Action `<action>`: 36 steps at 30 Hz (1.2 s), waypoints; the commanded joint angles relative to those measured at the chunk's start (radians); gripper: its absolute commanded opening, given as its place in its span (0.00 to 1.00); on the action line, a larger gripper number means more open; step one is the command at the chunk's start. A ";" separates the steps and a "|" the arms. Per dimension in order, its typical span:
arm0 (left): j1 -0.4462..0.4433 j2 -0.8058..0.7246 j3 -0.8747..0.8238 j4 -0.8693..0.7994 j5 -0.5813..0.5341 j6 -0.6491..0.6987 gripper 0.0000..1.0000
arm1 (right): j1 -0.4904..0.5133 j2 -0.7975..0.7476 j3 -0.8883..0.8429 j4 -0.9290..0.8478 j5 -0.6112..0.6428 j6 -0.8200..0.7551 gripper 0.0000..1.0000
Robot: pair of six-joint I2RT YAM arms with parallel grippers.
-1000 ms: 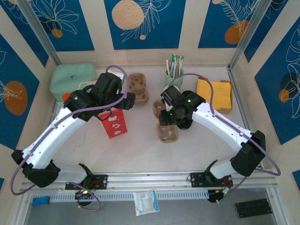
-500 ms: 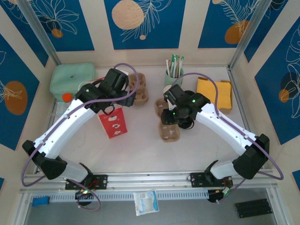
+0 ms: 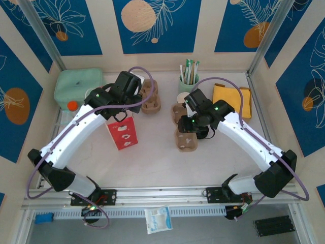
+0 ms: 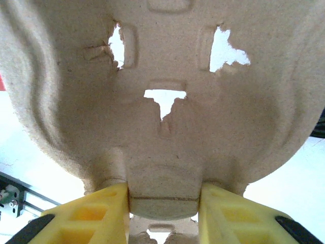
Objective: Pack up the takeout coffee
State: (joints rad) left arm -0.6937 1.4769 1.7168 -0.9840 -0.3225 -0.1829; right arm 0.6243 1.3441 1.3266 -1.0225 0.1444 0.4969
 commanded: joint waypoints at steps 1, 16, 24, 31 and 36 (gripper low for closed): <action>0.005 0.000 0.049 -0.011 0.074 -0.018 0.06 | -0.022 -0.035 -0.010 -0.019 -0.038 -0.022 0.35; -0.042 -0.015 0.079 0.024 0.240 -0.171 0.00 | -0.127 -0.061 0.000 -0.011 -0.081 -0.038 0.35; -0.113 -0.003 0.083 0.069 0.252 -0.224 0.00 | -0.158 -0.068 0.045 -0.024 -0.099 -0.045 0.35; -0.152 0.019 0.082 0.085 0.252 -0.250 0.02 | -0.170 -0.063 0.079 -0.031 -0.116 -0.046 0.35; -0.153 0.023 0.085 0.089 0.252 -0.249 0.36 | -0.173 -0.068 0.111 -0.046 -0.118 -0.048 0.35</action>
State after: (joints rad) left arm -0.8410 1.4933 1.7760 -0.9131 -0.0807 -0.4179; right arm 0.4564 1.2991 1.3998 -1.0428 0.0586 0.4664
